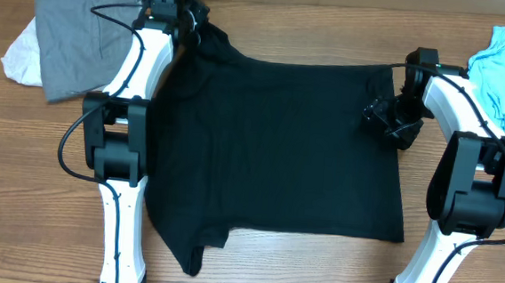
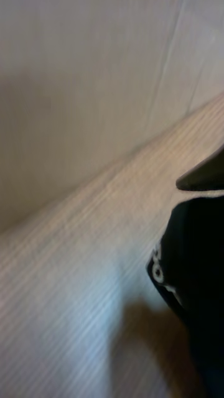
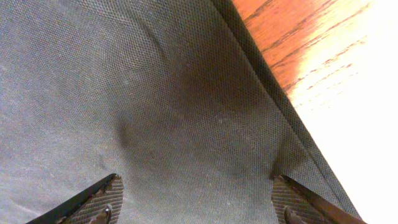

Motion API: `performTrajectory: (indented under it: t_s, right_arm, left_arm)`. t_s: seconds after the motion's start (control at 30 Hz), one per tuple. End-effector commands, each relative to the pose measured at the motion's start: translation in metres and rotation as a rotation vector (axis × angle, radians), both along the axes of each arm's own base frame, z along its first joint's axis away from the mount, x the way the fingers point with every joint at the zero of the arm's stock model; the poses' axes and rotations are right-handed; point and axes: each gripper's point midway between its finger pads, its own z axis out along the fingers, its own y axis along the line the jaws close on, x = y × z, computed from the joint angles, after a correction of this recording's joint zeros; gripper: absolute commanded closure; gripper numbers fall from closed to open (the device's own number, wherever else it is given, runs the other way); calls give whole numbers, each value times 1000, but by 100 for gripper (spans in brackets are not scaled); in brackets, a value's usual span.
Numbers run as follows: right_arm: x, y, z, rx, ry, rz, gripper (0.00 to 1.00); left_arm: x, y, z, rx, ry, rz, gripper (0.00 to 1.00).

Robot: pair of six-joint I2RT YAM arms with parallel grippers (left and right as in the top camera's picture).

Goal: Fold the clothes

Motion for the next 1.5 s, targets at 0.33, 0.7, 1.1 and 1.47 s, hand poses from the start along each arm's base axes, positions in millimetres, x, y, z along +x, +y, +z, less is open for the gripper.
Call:
performTrajectory:
  t_s: [0.33,0.7,1.1,1.47]
  right_arm:
    - [-1,2,8,1,-13,11,18]
    - [-2,4,8,9,-11,11,16]
    - [2,29,9,30,-31,67,14]
    - [6,80,9,27,-70,188,11]
  left_arm:
    - [9,-20,16,102,-107,-144,0]
    - [8,-40,130,-41,-376,-505,0]
    - [10,-20,101,65,-262,-390,0]
    - [25,25,91,260,-219,-163,0]
